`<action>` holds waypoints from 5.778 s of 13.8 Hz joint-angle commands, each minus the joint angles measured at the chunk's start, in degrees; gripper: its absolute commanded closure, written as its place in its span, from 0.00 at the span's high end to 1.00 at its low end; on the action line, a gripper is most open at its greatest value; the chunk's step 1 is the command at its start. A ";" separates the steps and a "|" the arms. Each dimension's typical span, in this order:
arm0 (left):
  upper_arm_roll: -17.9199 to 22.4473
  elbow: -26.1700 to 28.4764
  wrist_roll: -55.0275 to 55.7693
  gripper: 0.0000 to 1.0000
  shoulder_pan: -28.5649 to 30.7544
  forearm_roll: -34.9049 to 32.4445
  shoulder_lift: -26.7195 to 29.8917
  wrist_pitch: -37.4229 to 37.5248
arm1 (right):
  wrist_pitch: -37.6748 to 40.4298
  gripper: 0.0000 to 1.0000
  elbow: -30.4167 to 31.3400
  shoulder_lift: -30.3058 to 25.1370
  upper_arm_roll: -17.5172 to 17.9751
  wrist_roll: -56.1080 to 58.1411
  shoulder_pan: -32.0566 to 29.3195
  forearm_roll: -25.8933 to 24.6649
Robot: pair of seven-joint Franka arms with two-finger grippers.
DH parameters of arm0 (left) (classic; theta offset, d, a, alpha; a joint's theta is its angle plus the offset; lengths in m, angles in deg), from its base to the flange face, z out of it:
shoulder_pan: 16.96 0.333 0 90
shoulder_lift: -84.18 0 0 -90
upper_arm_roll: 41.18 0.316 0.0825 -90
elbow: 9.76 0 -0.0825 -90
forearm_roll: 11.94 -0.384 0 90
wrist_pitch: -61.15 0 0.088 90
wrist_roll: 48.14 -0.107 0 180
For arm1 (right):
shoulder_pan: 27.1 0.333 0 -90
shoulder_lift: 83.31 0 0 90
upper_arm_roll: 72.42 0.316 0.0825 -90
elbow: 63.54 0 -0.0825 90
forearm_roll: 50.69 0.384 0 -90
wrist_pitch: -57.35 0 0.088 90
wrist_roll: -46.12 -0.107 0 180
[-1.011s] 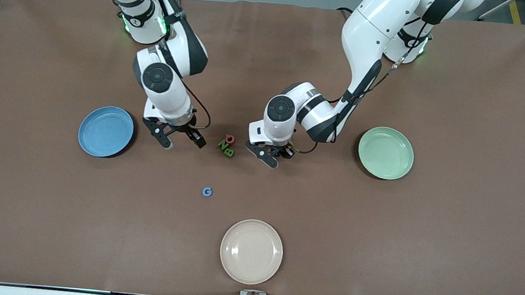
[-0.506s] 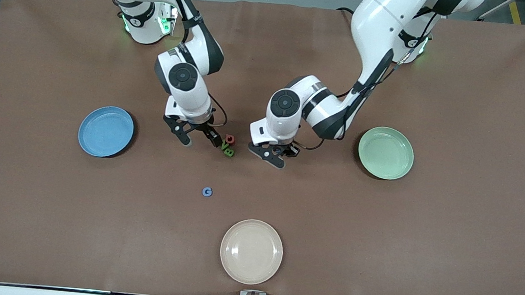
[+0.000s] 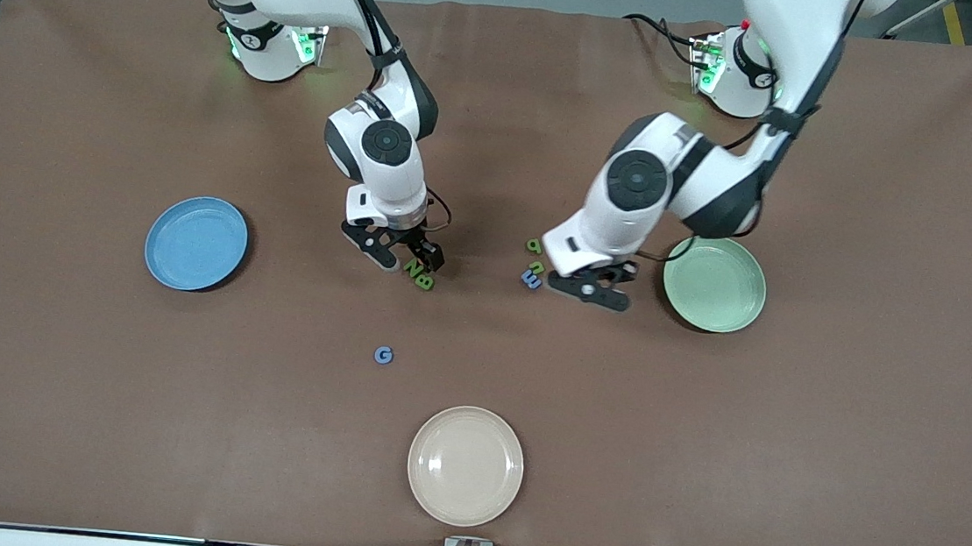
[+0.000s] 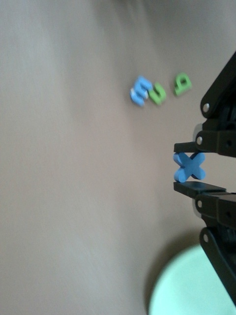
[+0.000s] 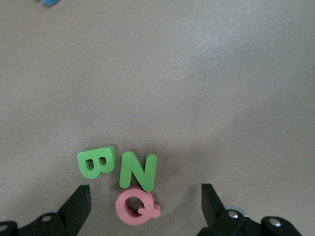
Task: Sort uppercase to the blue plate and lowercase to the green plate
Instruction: 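Drop the x on the green plate while the right gripper grasps the Q, then place the Q on the blue plate while the left gripper reaches the m, then grasp the blue m with the left gripper while the right gripper reaches the N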
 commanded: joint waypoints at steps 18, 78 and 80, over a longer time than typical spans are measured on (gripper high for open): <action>-0.21 28.18 -1.76 0.16 16.85 0.15 7.81 -14.89 | 1.48 0.54 -3.41 3.49 -0.48 2.75 3.27 -1.72; -4.08 -8.11 -7.91 0.78 -6.27 -0.64 -20.49 -14.38 | 20.61 1.00 6.11 -18.59 -0.39 29.03 -17.66 3.56; -3.99 -8.11 -7.91 0.73 -6.27 -0.64 -20.49 -14.38 | 20.73 1.00 4.07 -17.26 -0.39 26.05 -15.46 4.08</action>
